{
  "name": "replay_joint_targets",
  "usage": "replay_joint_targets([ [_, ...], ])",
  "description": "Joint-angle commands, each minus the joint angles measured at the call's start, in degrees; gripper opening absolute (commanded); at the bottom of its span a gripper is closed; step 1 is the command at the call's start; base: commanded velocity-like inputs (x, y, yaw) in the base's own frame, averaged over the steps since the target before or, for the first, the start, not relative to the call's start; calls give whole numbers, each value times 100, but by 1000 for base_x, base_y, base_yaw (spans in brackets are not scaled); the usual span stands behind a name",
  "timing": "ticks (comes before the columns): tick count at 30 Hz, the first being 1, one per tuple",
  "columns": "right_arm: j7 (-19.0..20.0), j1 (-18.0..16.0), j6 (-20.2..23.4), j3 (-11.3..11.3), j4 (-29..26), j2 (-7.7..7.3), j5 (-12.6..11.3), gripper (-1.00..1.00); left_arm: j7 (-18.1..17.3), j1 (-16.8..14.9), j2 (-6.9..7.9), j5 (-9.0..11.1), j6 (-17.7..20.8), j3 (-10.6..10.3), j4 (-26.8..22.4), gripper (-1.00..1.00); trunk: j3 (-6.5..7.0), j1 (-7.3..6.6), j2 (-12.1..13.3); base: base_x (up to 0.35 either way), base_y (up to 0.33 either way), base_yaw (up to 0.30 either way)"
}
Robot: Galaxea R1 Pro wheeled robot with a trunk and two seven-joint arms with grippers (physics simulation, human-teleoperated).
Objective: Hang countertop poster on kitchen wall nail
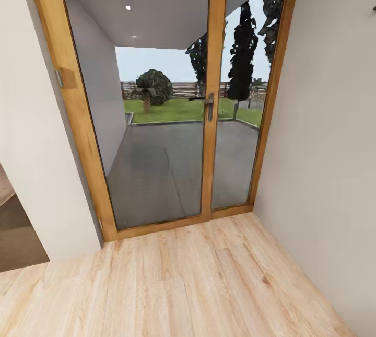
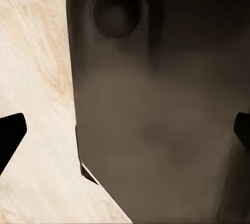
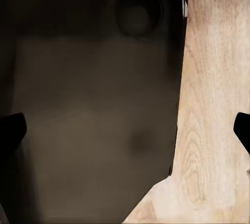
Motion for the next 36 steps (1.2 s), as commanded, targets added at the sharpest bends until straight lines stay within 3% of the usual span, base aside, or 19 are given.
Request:
replay_joint_targets([
  [1,-7,-34,-33,-33,-33,33,-33,100,-27,33,-33,0,-33,33,-33,100,-3,0,-1,0,0,0],
  [8,7,-264,-213,-32,-133,19,-32,100,-22,203,-254,0,-132,29,-256,100,-3,0,-1,0,0,0],
  [21,7,-285,-213,-32,-133,19,-32,100,-22,203,-254,0,-132,29,-386,100,-3,0,-1,0,0,0],
  [31,-8,-570,-481,-44,-416,-169,-4,100,13,192,54,-33,-252,27,-644,100,-3,0,-1,0,0,0],
  [32,-8,-917,-717,-42,-2490,-172,-1,100,14,192,64,-34,-253,27,-3813,100,-3,0,-1,0,0,0],
  [36,-13,-933,-758,-38,-2595,-203,11,100,16,192,76,-35,-259,42,-4104,100,-3,0,-1,0,0,0],
])
